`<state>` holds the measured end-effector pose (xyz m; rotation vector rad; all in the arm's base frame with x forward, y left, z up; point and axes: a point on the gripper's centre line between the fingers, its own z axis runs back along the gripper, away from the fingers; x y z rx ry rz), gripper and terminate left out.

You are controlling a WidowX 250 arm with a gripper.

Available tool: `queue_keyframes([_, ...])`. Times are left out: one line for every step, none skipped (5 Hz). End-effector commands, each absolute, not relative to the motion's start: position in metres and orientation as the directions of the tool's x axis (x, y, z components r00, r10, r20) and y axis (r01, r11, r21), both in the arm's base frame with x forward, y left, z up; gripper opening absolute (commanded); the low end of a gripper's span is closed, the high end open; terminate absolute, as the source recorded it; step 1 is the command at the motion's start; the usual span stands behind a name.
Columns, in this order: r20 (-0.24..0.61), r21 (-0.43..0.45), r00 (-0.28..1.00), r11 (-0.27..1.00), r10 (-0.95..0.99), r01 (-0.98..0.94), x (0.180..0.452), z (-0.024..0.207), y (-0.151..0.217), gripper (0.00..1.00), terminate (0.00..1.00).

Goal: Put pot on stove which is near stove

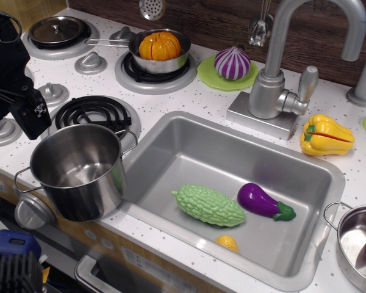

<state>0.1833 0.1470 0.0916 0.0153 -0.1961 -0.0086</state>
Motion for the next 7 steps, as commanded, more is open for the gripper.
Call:
queue_keyframes([0.195,0.016,0.981,1.0,-0.01,0.007,0.183,0.092,0.147,1.0,0.0])
queue_keyframes([0.211,0.004,0.977,1.0,-0.017,0.017,0.187,0.086,0.149,1.0,0.0])
queue_keyframes([0.224,-0.021,0.974,0.999,-0.019,0.024,0.192,0.077,0.151,1.0,0.0])
queue_keyframes([0.246,-0.04,0.969,0.999,-0.023,0.033,0.194,0.065,0.153,1.0,0.0])
queue_keyframes([0.264,-0.067,0.964,0.997,-0.015,0.034,0.196,0.052,0.152,1.0,0.0])
queue_keyframes([0.274,-0.099,0.962,0.995,0.005,0.023,0.196,0.038,0.148,1.0,0.0])
queue_keyframes([0.27,-0.116,0.962,0.993,0.038,-0.007,0.196,0.034,0.145,0.0,0.0])
